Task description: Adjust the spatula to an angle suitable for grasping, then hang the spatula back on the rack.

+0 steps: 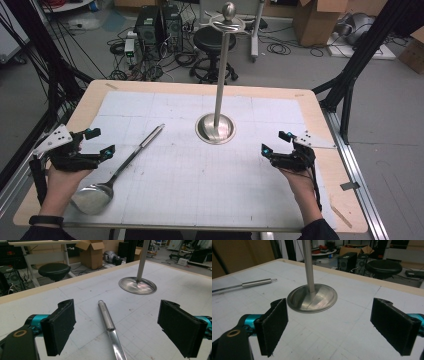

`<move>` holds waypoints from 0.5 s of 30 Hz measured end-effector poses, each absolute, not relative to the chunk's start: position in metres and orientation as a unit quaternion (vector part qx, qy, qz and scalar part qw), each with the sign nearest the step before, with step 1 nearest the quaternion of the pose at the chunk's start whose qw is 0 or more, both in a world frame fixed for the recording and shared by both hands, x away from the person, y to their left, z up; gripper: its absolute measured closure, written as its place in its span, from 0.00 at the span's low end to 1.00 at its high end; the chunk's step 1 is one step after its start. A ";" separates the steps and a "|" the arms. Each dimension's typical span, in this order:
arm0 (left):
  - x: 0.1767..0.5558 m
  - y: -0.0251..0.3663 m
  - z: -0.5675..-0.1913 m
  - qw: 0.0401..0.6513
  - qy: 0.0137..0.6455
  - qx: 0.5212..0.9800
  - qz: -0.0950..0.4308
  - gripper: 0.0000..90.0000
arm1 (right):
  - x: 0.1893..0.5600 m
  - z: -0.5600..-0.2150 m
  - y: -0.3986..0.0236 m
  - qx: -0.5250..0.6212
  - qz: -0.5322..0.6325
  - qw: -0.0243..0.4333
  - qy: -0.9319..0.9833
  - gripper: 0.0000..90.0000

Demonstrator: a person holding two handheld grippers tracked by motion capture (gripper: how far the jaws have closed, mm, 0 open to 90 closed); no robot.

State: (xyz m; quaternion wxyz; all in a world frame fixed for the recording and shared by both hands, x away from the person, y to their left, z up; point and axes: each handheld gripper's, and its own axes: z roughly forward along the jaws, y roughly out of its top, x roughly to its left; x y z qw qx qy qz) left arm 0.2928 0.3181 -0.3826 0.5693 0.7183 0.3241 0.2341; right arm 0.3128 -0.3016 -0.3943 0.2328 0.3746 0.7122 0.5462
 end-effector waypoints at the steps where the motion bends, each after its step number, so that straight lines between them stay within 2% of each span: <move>1: 0.293 0.318 -0.383 0.569 0.324 0.718 0.234 0.17 | 0.313 -0.394 -0.302 0.374 0.548 0.230 0.712 0.15; 10: 0.293 0.319 -0.382 0.570 0.327 0.716 0.234 0.17 | 0.312 -0.394 -0.301 0.373 0.548 0.235 0.711 0.15; 13: 0.293 0.319 -0.381 0.567 0.335 0.713 0.239 0.11 | 0.312 -0.393 -0.301 0.371 0.550 0.235 0.710 0.15; 15: 0.293 0.318 -0.380 0.567 0.335 0.714 0.236 0.11 | 0.312 -0.393 -0.301 0.370 0.550 0.236 0.710 0.15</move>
